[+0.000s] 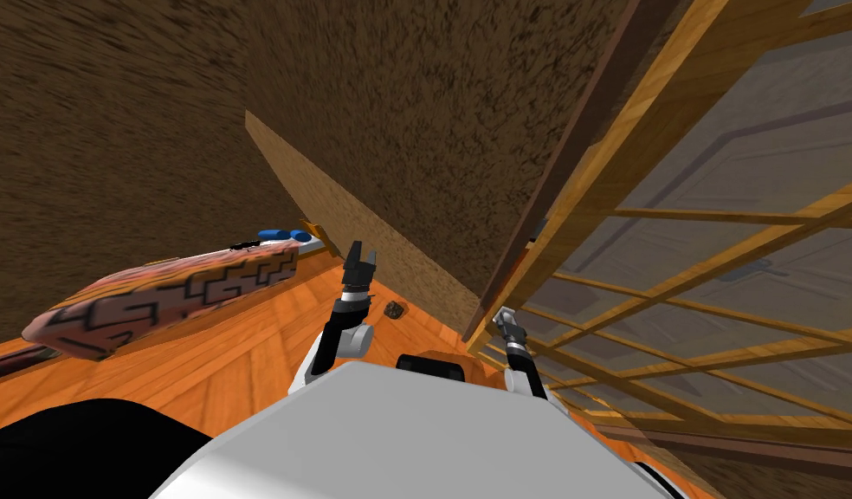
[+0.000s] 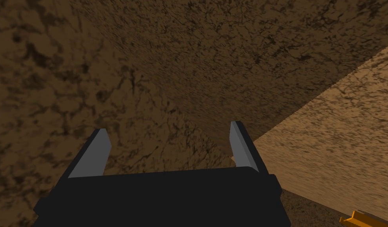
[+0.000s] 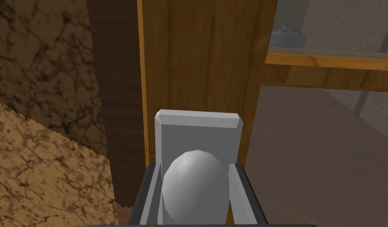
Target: Pull the door open
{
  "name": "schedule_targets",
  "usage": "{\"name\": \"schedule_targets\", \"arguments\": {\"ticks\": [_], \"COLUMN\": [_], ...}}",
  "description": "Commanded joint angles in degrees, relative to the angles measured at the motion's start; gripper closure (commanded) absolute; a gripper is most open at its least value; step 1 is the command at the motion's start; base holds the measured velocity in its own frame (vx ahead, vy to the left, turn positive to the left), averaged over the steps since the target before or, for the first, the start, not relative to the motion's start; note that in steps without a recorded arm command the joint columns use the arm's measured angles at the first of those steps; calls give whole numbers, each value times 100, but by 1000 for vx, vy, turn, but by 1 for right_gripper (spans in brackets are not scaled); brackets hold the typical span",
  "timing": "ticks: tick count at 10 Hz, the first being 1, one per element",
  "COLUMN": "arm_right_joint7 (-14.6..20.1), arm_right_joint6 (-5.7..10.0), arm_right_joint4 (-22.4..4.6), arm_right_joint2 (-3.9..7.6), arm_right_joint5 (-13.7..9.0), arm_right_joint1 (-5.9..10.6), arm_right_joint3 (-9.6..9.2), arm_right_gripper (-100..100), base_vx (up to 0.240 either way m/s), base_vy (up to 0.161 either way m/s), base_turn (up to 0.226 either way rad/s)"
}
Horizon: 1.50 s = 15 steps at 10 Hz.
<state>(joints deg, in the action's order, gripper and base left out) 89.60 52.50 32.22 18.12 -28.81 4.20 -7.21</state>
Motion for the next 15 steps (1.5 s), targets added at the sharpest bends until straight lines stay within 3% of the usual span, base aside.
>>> {"name": "schedule_targets", "arguments": {"ticks": [1, 6, 8, 9, 15], "arm_right_joint7": [123, 580, 577, 719, 1156], "arm_right_joint6": [29, 136, 112, 191, 501], "arm_right_joint4": [-18, 92, 134, 162, 261], "arm_right_joint2": [25, 228, 243, 321, 612], "arm_right_joint5": [52, 241, 246, 326, 565], "arm_right_joint1": [-41, -179, -199, -280, -495], "arm_right_joint3": [-108, -490, -499, -642, -1059], "arm_right_gripper": [100, 100, 100, 100, 100], "base_vx": [-182, -221, -163, -133, -215], "base_vy": [1, -30, -15, -23, -49], "base_turn": [47, 85, 33, 67, 77]}}
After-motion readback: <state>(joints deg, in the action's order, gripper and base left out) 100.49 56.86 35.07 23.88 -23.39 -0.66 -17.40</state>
